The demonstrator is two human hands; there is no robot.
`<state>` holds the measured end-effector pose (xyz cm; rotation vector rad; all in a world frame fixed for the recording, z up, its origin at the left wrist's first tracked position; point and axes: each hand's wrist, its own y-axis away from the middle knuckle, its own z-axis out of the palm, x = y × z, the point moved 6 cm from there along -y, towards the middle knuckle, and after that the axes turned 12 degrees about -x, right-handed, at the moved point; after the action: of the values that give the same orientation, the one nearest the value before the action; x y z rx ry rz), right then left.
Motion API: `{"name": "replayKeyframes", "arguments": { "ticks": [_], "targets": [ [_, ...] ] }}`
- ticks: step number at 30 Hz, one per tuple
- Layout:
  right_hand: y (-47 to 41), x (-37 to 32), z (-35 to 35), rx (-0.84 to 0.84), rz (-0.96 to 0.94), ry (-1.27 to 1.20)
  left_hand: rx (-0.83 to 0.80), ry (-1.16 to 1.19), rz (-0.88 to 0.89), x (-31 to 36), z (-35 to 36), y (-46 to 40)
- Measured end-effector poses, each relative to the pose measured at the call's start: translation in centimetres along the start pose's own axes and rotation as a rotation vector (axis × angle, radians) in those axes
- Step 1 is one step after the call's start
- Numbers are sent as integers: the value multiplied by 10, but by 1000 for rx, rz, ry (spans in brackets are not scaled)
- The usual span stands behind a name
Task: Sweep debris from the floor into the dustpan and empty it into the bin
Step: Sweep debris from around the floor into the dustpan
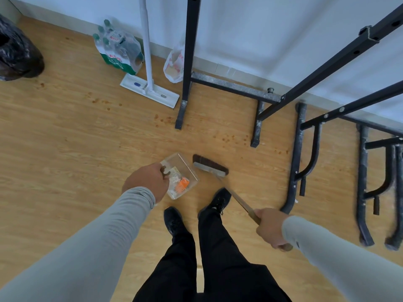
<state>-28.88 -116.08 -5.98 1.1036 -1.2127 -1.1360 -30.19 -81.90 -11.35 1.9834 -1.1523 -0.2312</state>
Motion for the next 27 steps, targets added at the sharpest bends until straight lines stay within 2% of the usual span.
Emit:
{"name": "replayKeyframes", "arguments": {
  "ticks": [2,7,10,13,17,21,24,27],
  "targets": [
    [14,9,5,-69,-28,-7,-6,0,-3,1,-1,-1],
    [65,83,-30,-19,-126,-528,-8,7,-4,1,0,5],
    [91,104,-26,10,-154,-663,-40,7,5,-8,-1,14],
    [87,92,-19,98,-136,-582,-66,-1,4,-22,-5,25],
    [37,45,-21,192,-60,-319,-72,-40,-7,-32,-2,32],
    [-12,1,16,86,-11,-201,-63,-48,-47,-39,14,33],
    [-5,-3,42,-3,-51,-109,-44,-40,-64,-46,15,33],
    [24,32,25,-89,-135,-300,-32,-40,-54,-45,12,30]
  ]
}}
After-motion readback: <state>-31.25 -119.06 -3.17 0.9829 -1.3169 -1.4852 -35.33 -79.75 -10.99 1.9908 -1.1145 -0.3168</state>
